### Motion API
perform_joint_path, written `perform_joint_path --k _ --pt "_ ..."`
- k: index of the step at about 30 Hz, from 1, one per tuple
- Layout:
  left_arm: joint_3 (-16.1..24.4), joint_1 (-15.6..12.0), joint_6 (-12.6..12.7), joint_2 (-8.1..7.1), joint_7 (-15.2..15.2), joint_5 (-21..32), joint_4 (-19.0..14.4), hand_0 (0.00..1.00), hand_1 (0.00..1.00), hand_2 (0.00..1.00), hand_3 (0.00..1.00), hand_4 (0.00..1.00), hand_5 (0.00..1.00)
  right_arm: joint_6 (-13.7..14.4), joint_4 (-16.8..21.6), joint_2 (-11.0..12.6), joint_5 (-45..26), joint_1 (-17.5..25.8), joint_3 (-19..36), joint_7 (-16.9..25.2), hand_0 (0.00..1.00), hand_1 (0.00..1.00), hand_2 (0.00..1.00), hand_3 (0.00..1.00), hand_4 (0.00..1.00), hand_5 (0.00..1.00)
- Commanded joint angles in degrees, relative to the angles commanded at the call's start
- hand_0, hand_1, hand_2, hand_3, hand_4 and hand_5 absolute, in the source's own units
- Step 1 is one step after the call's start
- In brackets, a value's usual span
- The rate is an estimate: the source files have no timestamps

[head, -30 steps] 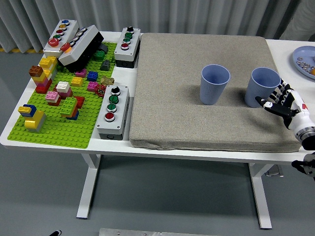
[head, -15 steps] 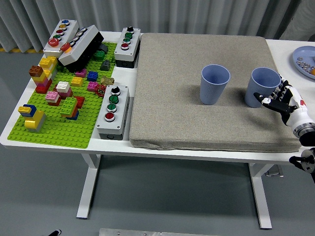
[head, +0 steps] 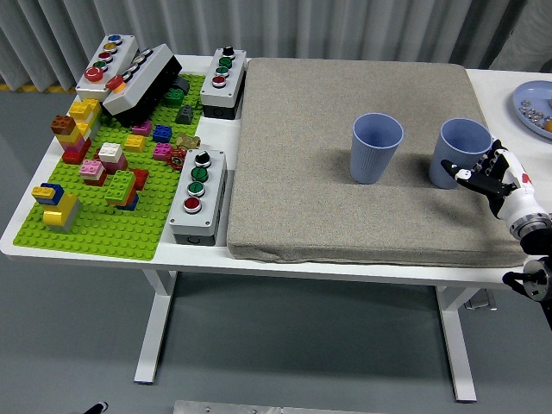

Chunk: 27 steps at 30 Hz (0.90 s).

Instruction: Pick cup pour cup place

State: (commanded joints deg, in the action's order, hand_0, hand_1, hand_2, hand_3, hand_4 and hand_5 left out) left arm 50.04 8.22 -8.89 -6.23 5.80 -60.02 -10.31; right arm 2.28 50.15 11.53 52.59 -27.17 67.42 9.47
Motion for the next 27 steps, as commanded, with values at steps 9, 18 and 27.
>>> perform_joint_path --k 9,18,27 --pt "-0.75 0.08 0.03 -0.06 -0.05 0.29 0.00 0.812 0.776 0.813 0.744 0.537 0.998 -0.10 -1.40 -0.68 -0.58 -1.05 -0.61 0.29 0.990 0.938 0.998 0.987 0.855 0.261" --pt "-0.98 0.13 -0.02 -0.13 -0.04 0.33 0.00 0.813 0.776 0.813 0.744 0.536 0.998 -0.20 -2.83 -1.10 -1.26 -2.40 -1.28 0.57 0.984 0.933 0.998 0.986 0.855 0.260" --pt "-1.07 0.49 -0.07 -0.18 -0.06 0.32 0.00 0.812 0.776 0.813 0.744 0.537 0.998 0.13 -3.37 -1.36 -2.11 -2.85 -1.36 0.55 0.980 0.922 0.989 0.976 0.855 0.259"
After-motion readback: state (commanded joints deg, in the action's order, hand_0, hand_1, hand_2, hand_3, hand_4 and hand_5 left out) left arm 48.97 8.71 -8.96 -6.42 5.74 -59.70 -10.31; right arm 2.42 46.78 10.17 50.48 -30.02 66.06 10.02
